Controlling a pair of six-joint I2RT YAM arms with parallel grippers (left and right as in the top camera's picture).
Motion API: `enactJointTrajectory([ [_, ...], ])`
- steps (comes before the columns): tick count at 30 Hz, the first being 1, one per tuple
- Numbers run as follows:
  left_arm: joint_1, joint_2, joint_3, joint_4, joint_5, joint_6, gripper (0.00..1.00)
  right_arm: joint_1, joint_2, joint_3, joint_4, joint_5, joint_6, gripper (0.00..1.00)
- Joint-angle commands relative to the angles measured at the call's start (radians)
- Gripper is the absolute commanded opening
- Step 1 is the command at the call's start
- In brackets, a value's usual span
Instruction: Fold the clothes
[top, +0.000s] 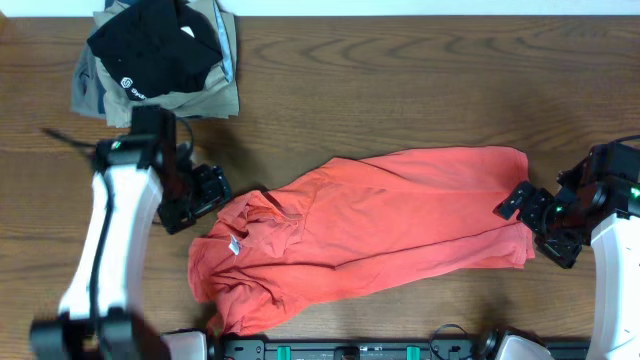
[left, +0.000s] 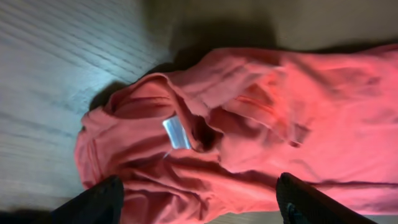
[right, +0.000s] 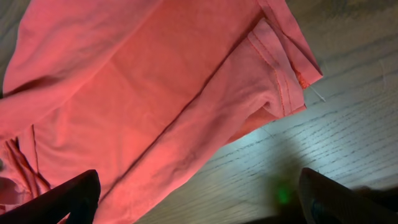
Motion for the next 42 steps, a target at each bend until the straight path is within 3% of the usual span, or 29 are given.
enactJointTrajectory([
  [1,0.004,0.102,-0.005,-0.004,0.015,0.042,0.79,0.011,0.0,-0.004,0.001,-0.009,-0.032,0.99],
  [6,0.004,0.203,-0.005,0.034,0.015,0.018,0.72,0.011,0.0,-0.004,0.015,-0.009,-0.031,0.99],
  [9,0.004,0.227,-0.005,0.06,0.015,0.011,0.61,0.011,0.0,-0.004,0.019,-0.009,-0.031,0.99],
  [29,-0.034,0.228,-0.082,0.183,0.015,-0.117,0.61,0.011,0.0,-0.004,0.034,-0.009,-0.032,0.99],
  [42,-0.053,0.228,-0.082,0.225,0.011,-0.12,0.6,0.011,0.0,-0.004,0.034,-0.009,-0.032,0.99],
])
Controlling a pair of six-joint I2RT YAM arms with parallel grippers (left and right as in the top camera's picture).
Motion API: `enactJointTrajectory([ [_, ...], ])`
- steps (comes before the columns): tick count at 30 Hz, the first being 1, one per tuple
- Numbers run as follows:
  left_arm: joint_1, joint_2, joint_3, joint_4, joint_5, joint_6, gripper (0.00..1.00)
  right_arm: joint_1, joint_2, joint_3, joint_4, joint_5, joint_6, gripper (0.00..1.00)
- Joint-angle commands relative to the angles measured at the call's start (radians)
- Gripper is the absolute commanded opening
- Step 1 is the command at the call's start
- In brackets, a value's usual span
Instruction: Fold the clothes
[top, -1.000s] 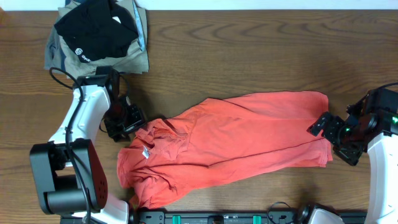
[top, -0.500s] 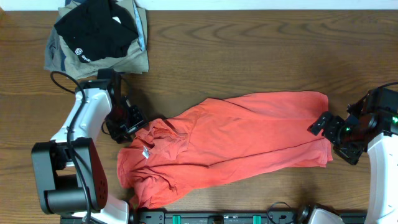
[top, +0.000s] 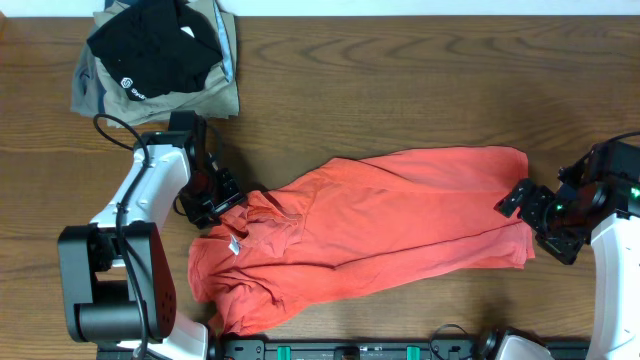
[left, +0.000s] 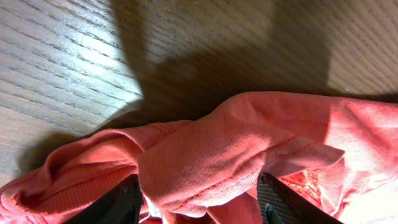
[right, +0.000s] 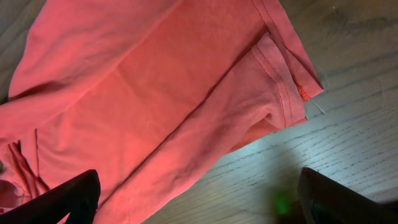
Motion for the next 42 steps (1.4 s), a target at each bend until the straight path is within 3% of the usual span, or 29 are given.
enactJointTrajectory([
  [1,0.0,0.002,-0.002,0.002,-0.006,-0.006,0.56,0.011,0.0,-0.003,0.002,-0.008,-0.019,0.99],
  [12,0.0,0.002,-0.002,0.004,-0.006,-0.005,0.19,0.011,0.0,-0.003,0.002,-0.008,-0.019,0.99],
  [14,0.0,0.002,-0.002,0.006,-0.006,-0.002,0.06,0.011,0.0,-0.003,0.003,-0.008,-0.019,0.99],
  [24,0.007,0.002,-0.002,0.049,-0.014,-0.002,0.06,0.011,0.0,-0.003,0.016,-0.008,-0.019,0.99],
  [35,0.026,0.002,-0.003,0.089,-0.056,-0.002,0.06,0.011,0.032,-0.003,0.27,-0.003,-0.006,0.98],
  [42,0.026,0.002,-0.005,0.078,-0.066,0.006,0.06,0.011,0.186,-0.003,0.401,0.238,0.143,0.98],
])
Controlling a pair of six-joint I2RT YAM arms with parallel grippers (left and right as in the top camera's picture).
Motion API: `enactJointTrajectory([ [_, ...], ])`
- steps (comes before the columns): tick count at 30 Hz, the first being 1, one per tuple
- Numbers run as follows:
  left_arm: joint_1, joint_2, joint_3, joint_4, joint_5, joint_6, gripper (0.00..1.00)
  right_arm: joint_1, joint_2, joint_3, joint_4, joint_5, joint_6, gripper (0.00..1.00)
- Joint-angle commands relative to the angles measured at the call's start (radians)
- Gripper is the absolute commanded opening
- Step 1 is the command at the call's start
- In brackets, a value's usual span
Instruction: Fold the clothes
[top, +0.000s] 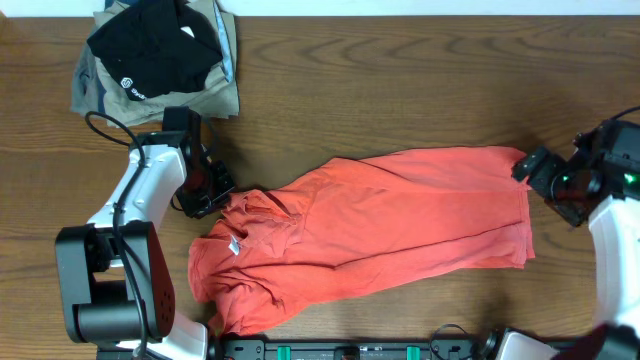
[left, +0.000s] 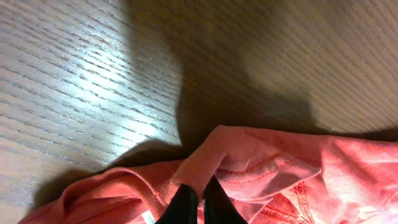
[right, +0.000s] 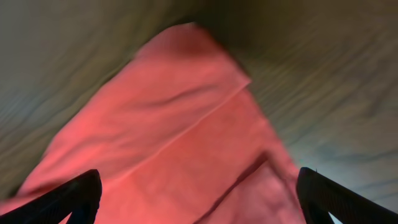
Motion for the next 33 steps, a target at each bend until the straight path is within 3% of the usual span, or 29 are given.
enactJointTrajectory([
  [1,0.004,0.002,-0.006,-0.005,-0.025,0.013,0.06,0.009,0.097,-0.003,0.042,0.163,0.09,0.98],
  [6,0.004,0.002,-0.009,-0.01,-0.029,0.027,0.06,-0.035,0.231,-0.003,0.124,0.17,0.11,0.94],
  [10,0.004,0.002,-0.011,-0.013,-0.029,0.027,0.06,-0.095,0.302,-0.003,0.195,0.109,0.126,0.77],
  [19,0.004,0.002,-0.012,-0.012,-0.029,0.027,0.06,-0.126,0.401,-0.003,0.274,-0.051,0.069,0.58],
  [33,0.004,0.002,-0.016,-0.012,-0.029,0.027,0.06,-0.113,0.452,-0.003,0.314,-0.113,-0.003,0.58],
])
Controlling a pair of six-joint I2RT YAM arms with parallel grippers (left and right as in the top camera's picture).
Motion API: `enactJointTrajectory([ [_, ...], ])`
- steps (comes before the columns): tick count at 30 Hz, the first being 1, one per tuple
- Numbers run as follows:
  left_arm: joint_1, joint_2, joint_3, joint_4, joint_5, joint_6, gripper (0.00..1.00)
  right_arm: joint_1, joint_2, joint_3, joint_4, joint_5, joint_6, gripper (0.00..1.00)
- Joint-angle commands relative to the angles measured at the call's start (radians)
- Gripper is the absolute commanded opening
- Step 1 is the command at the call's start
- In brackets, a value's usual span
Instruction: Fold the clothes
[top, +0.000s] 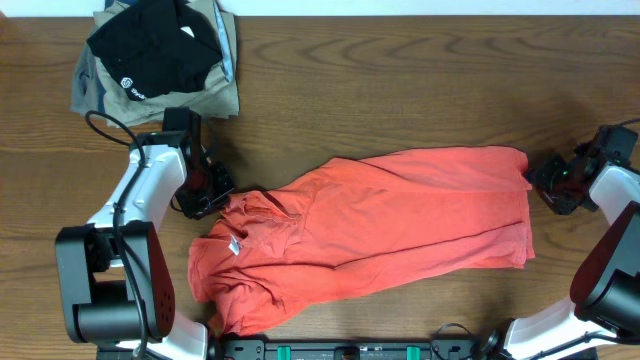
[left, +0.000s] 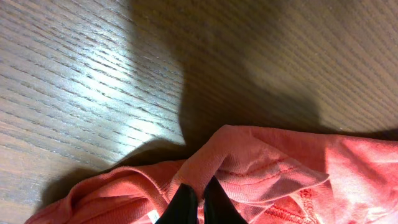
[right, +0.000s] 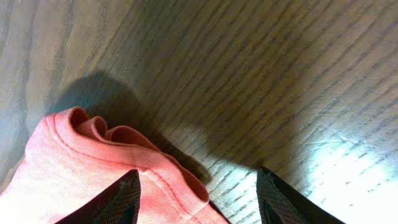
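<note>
A coral-red shirt (top: 380, 225) lies spread and crumpled across the wooden table, its collar end bunched at the left. My left gripper (top: 222, 195) sits at that bunched end, shut on a raised fold of the shirt (left: 217, 158); its dark fingertips (left: 194, 202) pinch the cloth. My right gripper (top: 548, 180) stands open at the shirt's far right corner (right: 118, 155). One finger (right: 121, 202) rests over the hem and the other (right: 292, 199) over bare wood.
A stack of folded clothes (top: 160, 60), black on top of khaki, lies at the table's back left corner. Bare wooden table (top: 400, 90) runs behind the shirt. The black rail of the robot base (top: 350, 350) lines the front edge.
My right gripper has come down to the shirt's upper right corner, open with the hem between its fingers. The left gripper still pinches the same fold.
First both grippers hung open, the left beside the collar end, the right by the lower right hem. Then the left stood open on the bunched cloth. After that it was shut on a fold while the right had risen toward the upper right corner, where it now straddles the hem.
</note>
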Motion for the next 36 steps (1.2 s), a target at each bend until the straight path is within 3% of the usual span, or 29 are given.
enactJointTrajectory([
  [1,0.004,0.002,-0.015,-0.005,-0.017,0.017,0.06,0.01,0.027,-0.004,-0.003,-0.024,-0.037,0.59],
  [5,0.004,0.002,-0.015,-0.005,-0.017,0.017,0.06,0.011,0.027,-0.004,-0.016,-0.034,-0.036,0.53],
  [8,0.004,0.002,-0.015,-0.005,-0.017,0.017,0.06,0.01,0.027,-0.004,-0.037,-0.033,-0.036,0.41],
  [14,0.004,0.002,-0.015,-0.002,-0.017,0.017,0.06,0.01,0.027,-0.004,-0.05,-0.026,-0.036,0.36],
  [19,0.004,0.002,-0.015,-0.002,-0.017,0.017,0.06,0.01,0.027,-0.004,-0.05,-0.026,-0.036,0.19],
  [25,0.004,0.002,-0.015,-0.002,-0.017,0.017,0.06,0.01,0.027,-0.004,-0.043,-0.025,-0.035,0.11],
  [28,0.004,0.002,-0.015,-0.002,-0.016,0.017,0.06,0.009,0.027,-0.003,-0.04,-0.025,-0.035,0.01],
  [36,0.004,-0.061,-0.011,-0.037,-0.016,0.089,0.06,0.008,-0.013,0.041,-0.086,-0.025,-0.028,0.01],
])
